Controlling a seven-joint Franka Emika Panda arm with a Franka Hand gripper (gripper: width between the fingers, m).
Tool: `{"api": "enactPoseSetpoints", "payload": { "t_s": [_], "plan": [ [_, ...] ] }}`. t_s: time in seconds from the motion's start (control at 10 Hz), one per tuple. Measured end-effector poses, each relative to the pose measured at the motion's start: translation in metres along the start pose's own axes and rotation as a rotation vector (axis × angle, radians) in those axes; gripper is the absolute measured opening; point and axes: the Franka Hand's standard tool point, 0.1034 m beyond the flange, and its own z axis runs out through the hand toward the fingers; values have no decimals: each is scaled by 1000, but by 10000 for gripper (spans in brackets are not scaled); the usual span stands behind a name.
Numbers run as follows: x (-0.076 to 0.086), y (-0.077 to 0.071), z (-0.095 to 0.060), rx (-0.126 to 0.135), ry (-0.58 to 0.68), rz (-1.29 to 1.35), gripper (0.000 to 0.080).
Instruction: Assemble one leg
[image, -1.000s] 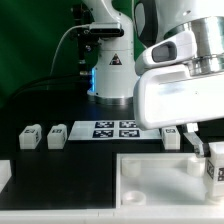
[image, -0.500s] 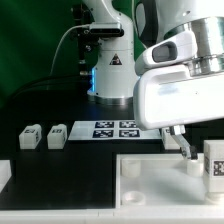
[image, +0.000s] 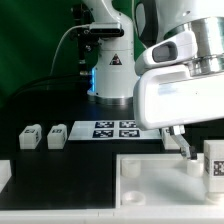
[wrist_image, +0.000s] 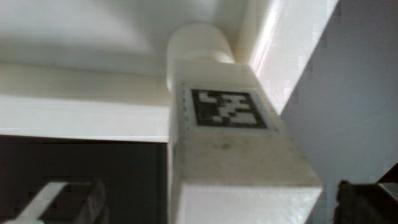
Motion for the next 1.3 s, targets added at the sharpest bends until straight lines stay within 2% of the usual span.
{"api": "enactPoseSetpoints", "payload": {
  "t_s": [0.1,0.2,0.3,0.4,0.6,0.7,1.0,1.3],
  "plan": [
    [-3,1,1,-1,-43,1,648],
    [2,4,-3,-2,-125,8,648],
    [15,5,-6,0,-122,22,648],
    [13,6,-5,0,-165,25,648],
    [6,5,-7,8,-433,37,648],
    [6,2,-5,14,-507,36,648],
    [6,-5,1,18,-500,29,648],
    [3,-4,8,18,-448,24,648]
  ]
}}
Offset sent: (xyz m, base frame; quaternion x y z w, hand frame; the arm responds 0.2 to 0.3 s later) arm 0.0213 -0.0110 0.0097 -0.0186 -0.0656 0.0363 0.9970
